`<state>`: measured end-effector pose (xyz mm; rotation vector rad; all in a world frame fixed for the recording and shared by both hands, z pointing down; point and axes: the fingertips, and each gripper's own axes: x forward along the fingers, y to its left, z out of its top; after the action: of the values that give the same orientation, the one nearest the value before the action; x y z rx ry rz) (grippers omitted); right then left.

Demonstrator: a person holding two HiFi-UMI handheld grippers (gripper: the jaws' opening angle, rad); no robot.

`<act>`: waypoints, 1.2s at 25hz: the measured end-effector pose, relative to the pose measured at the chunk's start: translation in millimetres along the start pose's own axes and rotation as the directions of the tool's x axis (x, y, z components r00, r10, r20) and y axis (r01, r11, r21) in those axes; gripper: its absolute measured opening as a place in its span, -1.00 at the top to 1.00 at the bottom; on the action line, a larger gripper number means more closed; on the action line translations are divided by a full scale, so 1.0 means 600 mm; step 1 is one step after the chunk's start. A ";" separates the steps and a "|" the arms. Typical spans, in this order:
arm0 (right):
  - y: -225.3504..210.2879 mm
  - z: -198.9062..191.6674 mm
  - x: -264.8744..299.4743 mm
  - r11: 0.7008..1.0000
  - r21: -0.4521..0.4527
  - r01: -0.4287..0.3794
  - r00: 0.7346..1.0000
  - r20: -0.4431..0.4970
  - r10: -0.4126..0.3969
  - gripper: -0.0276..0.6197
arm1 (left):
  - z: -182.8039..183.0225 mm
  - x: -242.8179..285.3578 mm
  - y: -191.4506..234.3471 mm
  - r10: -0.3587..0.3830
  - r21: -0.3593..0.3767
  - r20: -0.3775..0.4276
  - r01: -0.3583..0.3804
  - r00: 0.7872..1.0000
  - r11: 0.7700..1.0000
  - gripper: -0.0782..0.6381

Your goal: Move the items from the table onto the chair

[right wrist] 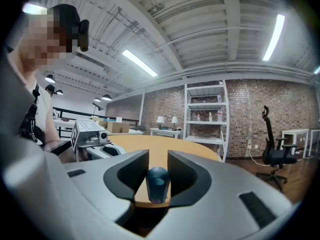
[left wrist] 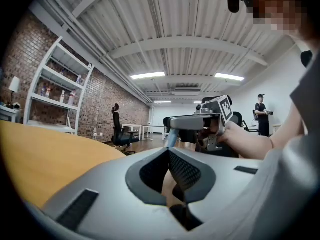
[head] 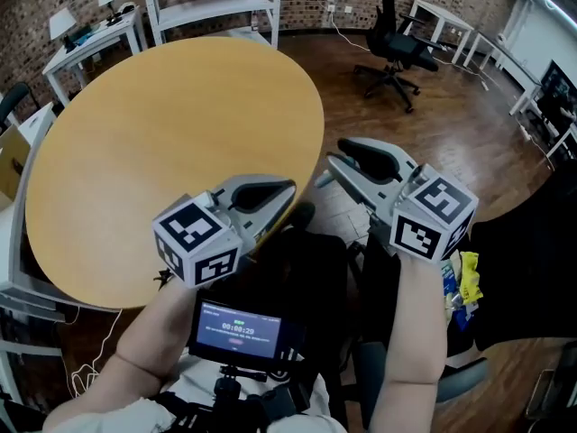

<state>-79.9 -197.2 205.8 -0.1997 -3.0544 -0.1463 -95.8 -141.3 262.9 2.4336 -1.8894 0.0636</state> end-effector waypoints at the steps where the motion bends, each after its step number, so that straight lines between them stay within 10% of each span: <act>1: -0.010 -0.007 -0.019 1.000 0.003 0.020 1.000 0.000 -0.020 0.55 | -0.003 0.018 -0.013 -0.026 0.004 0.000 0.026 1.000 1.000 0.76; 15: -0.132 -0.125 -0.281 0.943 0.126 0.308 0.951 -0.062 -0.302 0.55 | -0.052 0.262 -0.188 -0.356 -0.030 -0.024 0.355 0.934 0.934 0.76; 30: -0.055 -0.226 -0.320 0.750 0.309 0.585 0.811 -0.235 -0.536 0.55 | -0.115 0.217 -0.219 -0.587 -0.190 -0.077 0.566 0.806 0.802 0.76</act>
<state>115.2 -267.5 321.5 0.7349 -2.8245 0.3708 64.1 -229.8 338.1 2.6915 -0.9828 0.0415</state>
